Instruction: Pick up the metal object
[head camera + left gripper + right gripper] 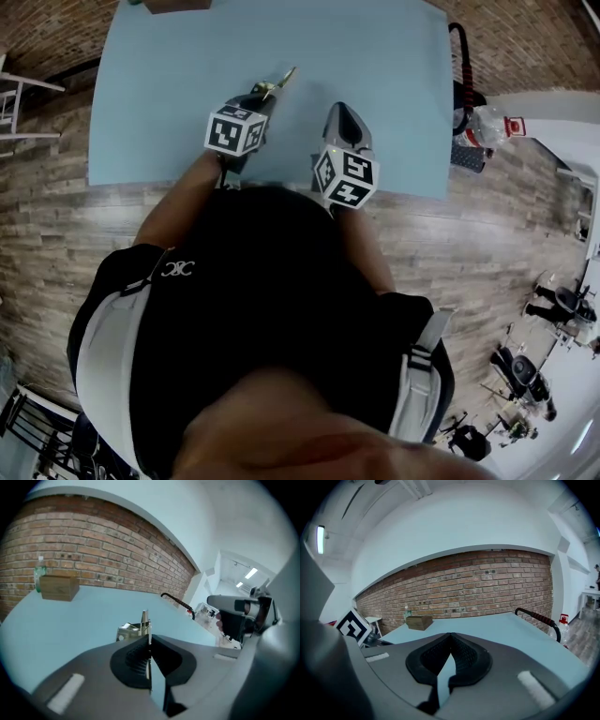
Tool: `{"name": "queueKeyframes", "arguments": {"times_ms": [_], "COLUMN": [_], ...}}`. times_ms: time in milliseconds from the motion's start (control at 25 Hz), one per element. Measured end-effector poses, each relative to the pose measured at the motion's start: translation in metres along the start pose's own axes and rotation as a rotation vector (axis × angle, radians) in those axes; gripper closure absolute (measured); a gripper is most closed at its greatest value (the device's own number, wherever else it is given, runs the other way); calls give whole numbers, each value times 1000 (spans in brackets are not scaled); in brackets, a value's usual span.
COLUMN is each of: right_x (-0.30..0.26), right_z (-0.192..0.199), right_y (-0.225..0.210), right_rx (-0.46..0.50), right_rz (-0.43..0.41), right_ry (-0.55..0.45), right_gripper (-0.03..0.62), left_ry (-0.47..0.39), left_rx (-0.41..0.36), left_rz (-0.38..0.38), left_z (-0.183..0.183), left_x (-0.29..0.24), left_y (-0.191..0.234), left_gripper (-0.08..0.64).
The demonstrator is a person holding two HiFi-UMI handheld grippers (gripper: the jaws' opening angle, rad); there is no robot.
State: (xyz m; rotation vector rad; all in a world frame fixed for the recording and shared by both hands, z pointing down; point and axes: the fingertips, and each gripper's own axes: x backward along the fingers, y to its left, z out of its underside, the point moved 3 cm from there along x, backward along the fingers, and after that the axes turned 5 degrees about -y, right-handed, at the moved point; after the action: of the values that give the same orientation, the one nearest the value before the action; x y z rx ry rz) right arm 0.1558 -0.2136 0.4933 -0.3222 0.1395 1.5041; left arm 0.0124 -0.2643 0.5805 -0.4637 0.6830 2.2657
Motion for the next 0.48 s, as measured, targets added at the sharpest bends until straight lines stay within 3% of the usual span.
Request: {"name": "queueKeyframes", "arguments": {"times_ms": [240, 480], "right_x": [-6, -10], "right_z": [-1, 0], "right_y": [-2, -2], "right_rx": [-13, -25], "right_rz": [-2, -11], "right_ry": [-4, -8], "right_gripper": [578, 578], "left_ry": [-125, -176], "left_rx": [-35, -40], "left_rz": [-60, -122], "left_z": [-41, -58], "left_x": [28, 47], "left_y": [-4, 2], "left_gripper": [558, 558]}}
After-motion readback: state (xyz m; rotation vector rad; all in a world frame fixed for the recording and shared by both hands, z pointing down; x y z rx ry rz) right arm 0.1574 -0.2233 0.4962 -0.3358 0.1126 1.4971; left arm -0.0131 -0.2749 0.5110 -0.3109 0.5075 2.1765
